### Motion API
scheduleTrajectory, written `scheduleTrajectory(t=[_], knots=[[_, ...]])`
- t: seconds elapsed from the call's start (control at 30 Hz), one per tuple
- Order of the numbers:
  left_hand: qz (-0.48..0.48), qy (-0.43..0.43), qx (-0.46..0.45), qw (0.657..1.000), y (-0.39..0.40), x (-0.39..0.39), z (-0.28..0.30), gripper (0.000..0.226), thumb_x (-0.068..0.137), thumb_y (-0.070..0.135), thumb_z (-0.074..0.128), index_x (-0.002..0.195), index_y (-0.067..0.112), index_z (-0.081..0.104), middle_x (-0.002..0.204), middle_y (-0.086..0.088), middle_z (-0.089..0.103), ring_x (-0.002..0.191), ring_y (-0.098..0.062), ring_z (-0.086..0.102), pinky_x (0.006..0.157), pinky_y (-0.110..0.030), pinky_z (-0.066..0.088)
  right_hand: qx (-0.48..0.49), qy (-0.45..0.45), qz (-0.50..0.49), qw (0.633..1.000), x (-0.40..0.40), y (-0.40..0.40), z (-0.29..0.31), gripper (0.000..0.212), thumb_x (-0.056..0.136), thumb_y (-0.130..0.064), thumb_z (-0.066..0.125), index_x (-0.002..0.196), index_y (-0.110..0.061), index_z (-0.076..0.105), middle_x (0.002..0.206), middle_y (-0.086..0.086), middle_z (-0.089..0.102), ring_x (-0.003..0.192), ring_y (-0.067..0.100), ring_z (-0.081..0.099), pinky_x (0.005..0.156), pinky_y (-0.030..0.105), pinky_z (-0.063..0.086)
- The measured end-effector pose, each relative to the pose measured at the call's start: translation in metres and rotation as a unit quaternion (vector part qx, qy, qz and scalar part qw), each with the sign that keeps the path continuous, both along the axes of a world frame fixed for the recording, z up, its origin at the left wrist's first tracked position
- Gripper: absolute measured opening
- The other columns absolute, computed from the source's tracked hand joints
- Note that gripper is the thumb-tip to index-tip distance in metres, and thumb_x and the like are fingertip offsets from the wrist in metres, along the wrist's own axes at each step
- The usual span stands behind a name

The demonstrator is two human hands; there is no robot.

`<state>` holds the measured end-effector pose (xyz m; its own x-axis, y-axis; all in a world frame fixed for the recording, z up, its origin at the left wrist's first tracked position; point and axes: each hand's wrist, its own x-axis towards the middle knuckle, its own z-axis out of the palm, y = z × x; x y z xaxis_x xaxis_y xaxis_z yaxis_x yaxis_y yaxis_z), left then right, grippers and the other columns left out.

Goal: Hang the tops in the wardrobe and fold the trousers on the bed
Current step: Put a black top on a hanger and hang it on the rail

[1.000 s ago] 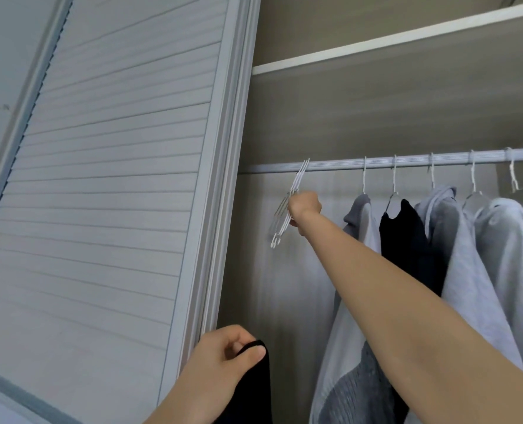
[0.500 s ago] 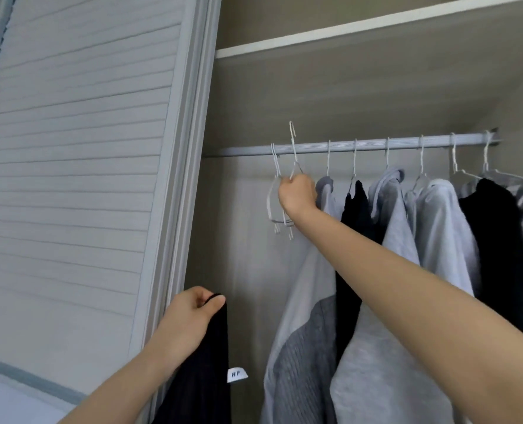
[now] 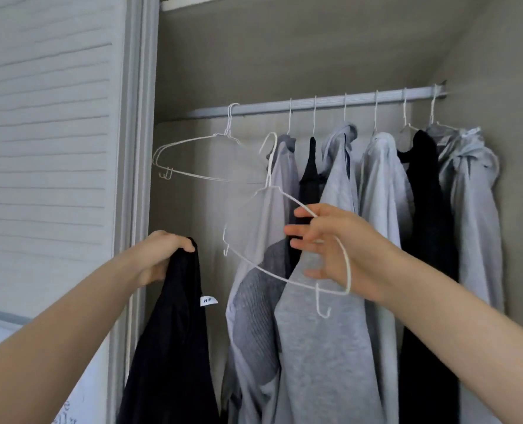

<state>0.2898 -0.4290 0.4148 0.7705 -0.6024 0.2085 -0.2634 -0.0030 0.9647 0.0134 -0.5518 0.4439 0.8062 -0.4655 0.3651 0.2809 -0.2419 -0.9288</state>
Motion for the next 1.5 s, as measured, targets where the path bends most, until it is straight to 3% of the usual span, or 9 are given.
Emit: scheduleTrajectory(t=[0.2, 0.47, 0.73, 0.9, 1.03, 1.13, 1.23, 1.37, 1.5], knots=[[0.132, -0.175, 0.085, 0.972, -0.011, 0.009, -0.023, 0.015, 0.09, 0.016, 0.066, 0.09, 0.0, 0.065, 0.082, -0.012, 0.064, 0.079, -0.026, 0.063, 0.064, -0.028, 0.047, 0.126, 0.048, 0.243, 0.961, -0.059, -0.028, -0.033, 0.05, 0.062, -0.001, 0.06, 0.109, -0.02, 0.06, 0.1, 0.021, 0.066, 0.096, 0.038, 0.065, 0.089, 0.073, 0.037], [0.238, -0.282, 0.277, 0.887, -0.011, 0.013, -0.043, 0.039, 0.087, 0.049, 0.061, 0.076, 0.012, 0.062, 0.079, -0.009, 0.064, 0.075, -0.029, 0.061, 0.071, -0.033, 0.051, 0.126, 0.08, 0.303, 0.941, -0.087, -0.039, -0.04, 0.052, 0.068, -0.001, 0.052, 0.115, -0.023, 0.059, 0.068, 0.015, 0.052, 0.059, 0.023, 0.049, 0.084, 0.062, 0.04], [0.139, -0.247, 0.223, 0.933, -0.013, 0.01, -0.038, 0.047, 0.086, 0.041, 0.069, 0.057, 0.004, 0.065, 0.048, -0.003, 0.045, 0.049, -0.021, 0.044, 0.05, -0.024, 0.039, 0.14, 0.077, 0.256, 0.953, -0.086, -0.05, -0.05, 0.052, 0.071, 0.001, 0.041, 0.113, -0.023, 0.06, 0.065, 0.012, 0.045, 0.057, 0.02, 0.041, 0.085, 0.064, 0.042], [0.065, -0.224, 0.2, 0.951, -0.02, -0.022, -0.032, 0.037, 0.09, 0.04, 0.064, 0.071, 0.01, 0.073, 0.042, 0.01, 0.049, 0.039, -0.004, 0.047, 0.045, -0.016, 0.036, 0.158, 0.105, 0.213, 0.958, -0.072, -0.055, -0.065, 0.051, 0.074, 0.004, 0.033, 0.109, -0.022, 0.059, 0.062, 0.009, 0.04, 0.051, 0.016, 0.032, 0.082, 0.062, 0.043], [0.032, -0.261, 0.122, 0.957, -0.038, -0.043, -0.026, 0.04, 0.086, 0.039, 0.068, 0.068, 0.003, 0.071, 0.058, -0.001, 0.053, 0.053, -0.008, 0.048, 0.06, -0.021, 0.04, 0.166, 0.099, 0.222, 0.956, -0.05, -0.051, -0.084, 0.053, 0.073, 0.006, 0.032, 0.107, -0.024, 0.059, 0.062, 0.009, 0.041, 0.048, 0.015, 0.031, 0.082, 0.063, 0.045], [0.002, -0.276, 0.072, 0.959, -0.035, -0.055, -0.022, 0.035, 0.09, 0.029, 0.066, 0.059, 0.014, 0.069, 0.056, 0.003, 0.051, 0.052, -0.009, 0.044, 0.051, -0.017, 0.037, 0.138, 0.091, 0.264, 0.95, -0.042, -0.058, -0.098, 0.054, 0.072, 0.009, 0.033, 0.108, -0.024, 0.056, 0.06, 0.009, 0.042, 0.045, 0.014, 0.033, 0.083, 0.061, 0.044], [-0.149, -0.176, 0.027, 0.973, -0.021, -0.061, -0.023, 0.023, 0.091, 0.032, 0.063, 0.104, 0.016, 0.075, 0.094, 0.001, 0.072, 0.083, -0.012, 0.066, 0.07, -0.019, 0.051, 0.169, 0.043, 0.301, 0.938, -0.043, -0.075, -0.105, 0.054, 0.07, 0.009, 0.034, 0.11, -0.022, 0.053, 0.056, 0.005, 0.041, 0.041, 0.011, 0.032, 0.083, 0.06, 0.044], [0.02, -0.482, 0.063, 0.874, -0.014, -0.047, -0.027, 0.028, 0.091, 0.046, 0.06, 0.096, 0.022, 0.074, 0.086, 0.008, 0.063, 0.09, -0.016, 0.059, 0.093, -0.039, 0.046, 0.178, -0.014, 0.377, 0.909, -0.042, -0.086, -0.109, 0.051, 0.073, 0.004, 0.046, 0.118, -0.02, 0.049, 0.059, 0.006, 0.046, 0.046, 0.013, 0.038, 0.086, 0.063, 0.039], [-0.022, -0.417, 0.003, 0.908, -0.012, -0.066, -0.029, 0.034, 0.098, 0.034, 0.053, 0.079, 0.006, 0.059, 0.068, -0.013, 0.05, 0.063, -0.013, 0.043, 0.064, -0.03, 0.036, 0.19, -0.028, 0.326, 0.926, -0.038, -0.077, -0.104, 0.038, 0.092, -0.046, 0.047, 0.114, -0.017, 0.059, 0.064, 0.008, 0.047, 0.052, 0.019, 0.047, 0.06, 0.041, 0.051]])
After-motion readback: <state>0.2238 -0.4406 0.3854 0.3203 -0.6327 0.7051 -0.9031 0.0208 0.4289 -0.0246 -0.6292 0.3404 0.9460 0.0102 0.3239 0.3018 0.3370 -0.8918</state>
